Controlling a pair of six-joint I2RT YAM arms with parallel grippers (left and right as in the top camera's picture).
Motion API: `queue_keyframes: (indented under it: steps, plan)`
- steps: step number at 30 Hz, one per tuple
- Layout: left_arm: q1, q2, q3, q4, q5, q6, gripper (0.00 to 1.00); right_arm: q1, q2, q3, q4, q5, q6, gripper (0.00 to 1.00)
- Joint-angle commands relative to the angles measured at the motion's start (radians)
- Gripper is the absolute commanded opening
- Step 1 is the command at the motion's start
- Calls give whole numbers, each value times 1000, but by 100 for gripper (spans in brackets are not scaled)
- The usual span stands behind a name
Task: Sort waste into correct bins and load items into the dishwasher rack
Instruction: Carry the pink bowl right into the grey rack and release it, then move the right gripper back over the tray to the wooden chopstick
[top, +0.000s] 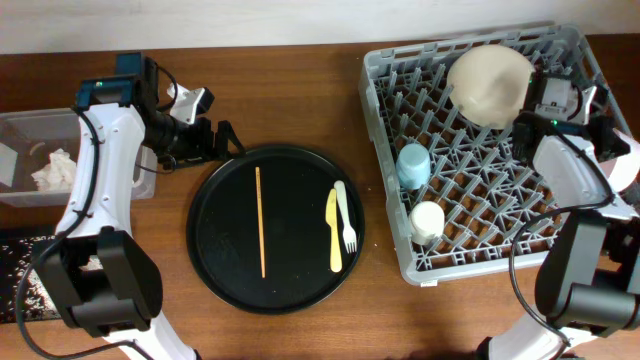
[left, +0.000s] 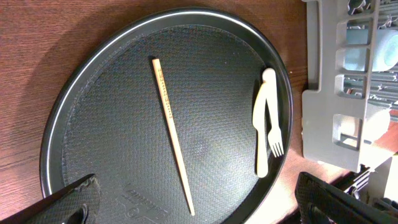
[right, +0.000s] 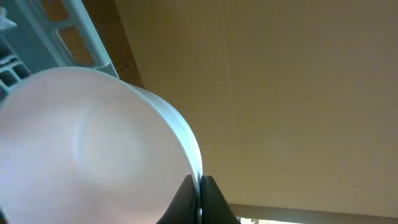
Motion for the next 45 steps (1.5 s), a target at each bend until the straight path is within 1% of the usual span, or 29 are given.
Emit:
queue_keyframes:
  steps: [1,5,6,9,10,11,12,13,14,15,16,17,18,19,20,21,22,24,28,30,33,34,36,38,39,40,41,43,45]
  plan:
    - [2,-10,10,2,4,3,100,77,3,-1,0,-142,23,4]
    - [2,-10,10,2,4,3,100,130,3,-1,-50,-254,20,5]
    - [2,-10,10,2,4,3,100,140,3,-1,-53,-277,21,13]
    - [2,-10,10,2,4,3,100,188,3,-1,-53,-338,21,18]
    - [2,-10,10,2,3,3,100,210,3,-1,-51,-355,21,23]
    - [2,-10,10,2,4,3,100,217,3,-1,-48,-355,21,24]
    - [2,-10,10,2,4,3,100,218,3,-1,-47,-354,24,29]
    - [2,-10,10,2,4,3,100,218,1,1,-48,-353,113,34]
    - [2,-10,10,2,4,3,100,218,-23,2,-66,-369,266,34]
    - [2,-10,10,2,4,3,100,216,-50,2,-86,-445,310,35]
    - [3,-10,10,2,4,3,100,202,-101,3,-105,-621,320,42]
    - [2,-10,10,2,4,3,100,172,-153,14,-129,-744,382,43]
    - [2,-10,10,2,4,3,100,124,-204,35,-173,-896,433,31]
    - [2,-10,10,2,4,3,100,55,-247,46,-243,-1038,438,8]
    - [2,-10,10,2,4,3,100,-2,-253,46,-284,-1088,440,4]
    - [2,-10,10,2,4,3,100,-83,-224,44,-335,-1212,439,4]
    - [2,-10,10,2,3,3,100,-123,-199,39,-359,-1281,439,4]
    - [2,-10,10,2,4,3,100,-186,-145,24,-402,-1288,446,4]
    - [2,-10,10,2,4,3,100,-323,-128,22,-554,-1207,604,4]
    - [2,-10,10,2,4,3,100,-332,-133,46,-561,-1274,615,4]
    - [2,-10,10,2,4,3,100,-297,-214,196,-644,-1332,593,4]
    - [2,-10,10,2,4,3,100,-271,-254,255,-695,-1446,537,4]
    - [2,-10,10,2,3,3,100,-208,-307,278,-770,-1553,492,5]
    - [2,-10,10,2,4,3,100,-39,-319,272,-869,-1564,467,5]
    - [2,-10,10,2,4,3,100,41,-318,257,-875,-1583,417,7]
    - [2,-10,10,2,4,3,100,163,-314,233,-863,-1580,377,18]
    - [2,-10,10,2,4,3,100,238,-302,227,-851,-1553,377,34]
    - [2,-10,10,2,3,3,100,354,-266,221,-813,-1541,377,39]
    - [2,-10,10,2,4,3,100,455,-203,217,-790,-1441,390,39]
